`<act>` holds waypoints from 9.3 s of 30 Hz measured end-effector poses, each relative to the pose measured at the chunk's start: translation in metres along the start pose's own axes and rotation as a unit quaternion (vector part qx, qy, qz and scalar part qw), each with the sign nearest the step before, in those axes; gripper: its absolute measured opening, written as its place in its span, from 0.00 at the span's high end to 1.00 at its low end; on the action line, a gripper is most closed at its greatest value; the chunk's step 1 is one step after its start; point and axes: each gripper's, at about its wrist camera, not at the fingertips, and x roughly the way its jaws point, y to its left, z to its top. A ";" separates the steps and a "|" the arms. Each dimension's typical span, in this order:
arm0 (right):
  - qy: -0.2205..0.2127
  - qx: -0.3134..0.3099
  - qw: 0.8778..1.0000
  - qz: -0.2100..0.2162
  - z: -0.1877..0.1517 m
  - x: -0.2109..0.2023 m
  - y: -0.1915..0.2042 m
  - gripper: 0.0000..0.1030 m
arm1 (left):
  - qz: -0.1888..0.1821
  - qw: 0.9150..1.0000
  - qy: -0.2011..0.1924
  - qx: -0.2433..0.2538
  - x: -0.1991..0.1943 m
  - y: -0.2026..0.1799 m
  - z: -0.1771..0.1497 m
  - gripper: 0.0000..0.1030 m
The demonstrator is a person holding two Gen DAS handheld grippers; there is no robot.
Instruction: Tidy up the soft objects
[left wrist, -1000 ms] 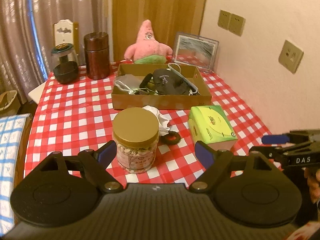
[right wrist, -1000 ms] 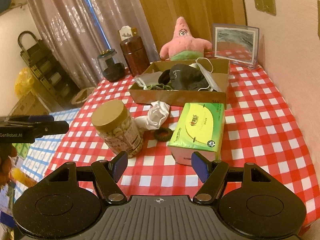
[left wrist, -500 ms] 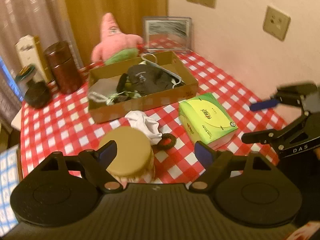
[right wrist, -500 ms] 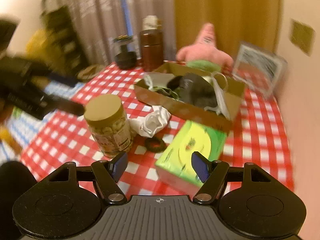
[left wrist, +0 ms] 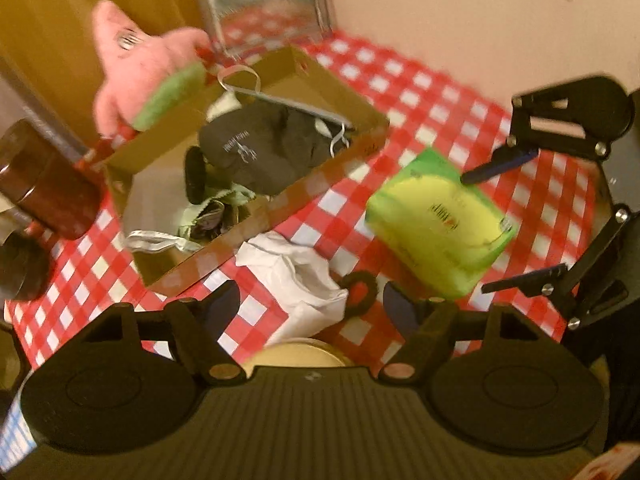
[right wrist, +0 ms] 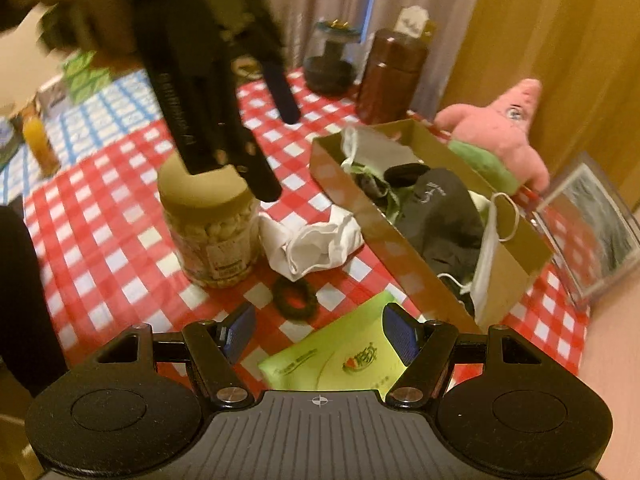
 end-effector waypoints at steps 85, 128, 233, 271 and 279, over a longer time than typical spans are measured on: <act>0.157 -0.038 0.985 0.062 0.051 0.153 -0.015 0.83 | 0.030 0.966 -0.102 -0.235 -0.040 0.143 -0.149 0.96; -0.033 0.196 0.976 -0.085 0.054 -0.035 -0.124 0.83 | 0.168 0.952 -0.207 -0.147 -0.162 0.124 0.067 0.96; 0.034 0.296 0.954 -0.039 0.035 0.134 -0.194 0.49 | -0.007 0.972 -0.086 -0.218 0.097 0.155 0.037 0.55; -0.030 0.357 0.932 -0.063 -0.002 -0.081 -0.058 0.24 | 0.109 0.925 -0.213 -0.297 -0.103 -0.029 -0.085 0.04; -0.047 0.362 0.926 -0.091 -0.025 -0.110 -0.030 0.17 | 0.124 0.908 -0.232 -0.325 -0.118 -0.069 -0.114 0.02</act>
